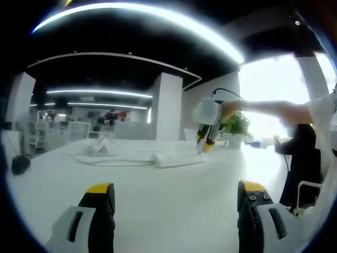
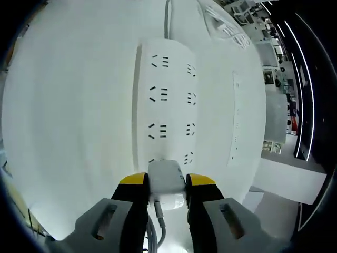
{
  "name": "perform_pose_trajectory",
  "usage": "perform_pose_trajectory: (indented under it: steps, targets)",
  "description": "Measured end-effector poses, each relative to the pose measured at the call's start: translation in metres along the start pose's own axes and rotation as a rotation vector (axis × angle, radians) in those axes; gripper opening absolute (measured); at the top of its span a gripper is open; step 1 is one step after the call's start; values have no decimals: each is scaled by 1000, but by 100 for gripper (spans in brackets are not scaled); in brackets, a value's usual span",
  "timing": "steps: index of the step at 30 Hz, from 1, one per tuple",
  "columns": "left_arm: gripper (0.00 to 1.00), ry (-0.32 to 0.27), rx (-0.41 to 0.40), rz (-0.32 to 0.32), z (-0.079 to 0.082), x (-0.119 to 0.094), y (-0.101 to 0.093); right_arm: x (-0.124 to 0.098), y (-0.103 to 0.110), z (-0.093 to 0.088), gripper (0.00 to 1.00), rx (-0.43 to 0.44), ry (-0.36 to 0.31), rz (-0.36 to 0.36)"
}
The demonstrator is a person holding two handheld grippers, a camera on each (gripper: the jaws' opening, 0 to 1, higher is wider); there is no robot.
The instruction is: Straighten the power strip on the desk, plug the charger into it
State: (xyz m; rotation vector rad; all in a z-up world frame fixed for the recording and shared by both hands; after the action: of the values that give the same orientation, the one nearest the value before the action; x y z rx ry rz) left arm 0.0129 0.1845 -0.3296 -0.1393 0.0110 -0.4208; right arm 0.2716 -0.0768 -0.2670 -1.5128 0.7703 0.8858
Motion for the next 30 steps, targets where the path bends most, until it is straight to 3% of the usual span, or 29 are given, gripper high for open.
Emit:
perform_pose_trajectory:
  steps: [19, 30]
  targets:
    - [99, 14, 6, 1, 0, 3, -3, 8, 0, 19, 25, -31, 88, 6]
    - [99, 15, 6, 2, 0, 3, -5, 7, 1, 15, 25, -2, 69, 5]
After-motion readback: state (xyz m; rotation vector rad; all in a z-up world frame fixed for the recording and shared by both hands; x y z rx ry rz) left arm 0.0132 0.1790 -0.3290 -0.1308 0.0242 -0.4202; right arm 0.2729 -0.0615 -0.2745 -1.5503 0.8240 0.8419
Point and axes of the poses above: the point that each gripper's makers call its tool centre point, and the gripper's own axes: x roughly forward along the fingers, y roughly to its left, z roughly out of its top, the point moved 8 cm from there along -x, roughly backward along the fingers, and after that the axes turned 4 degrees about -y, right-handed, at the moved point
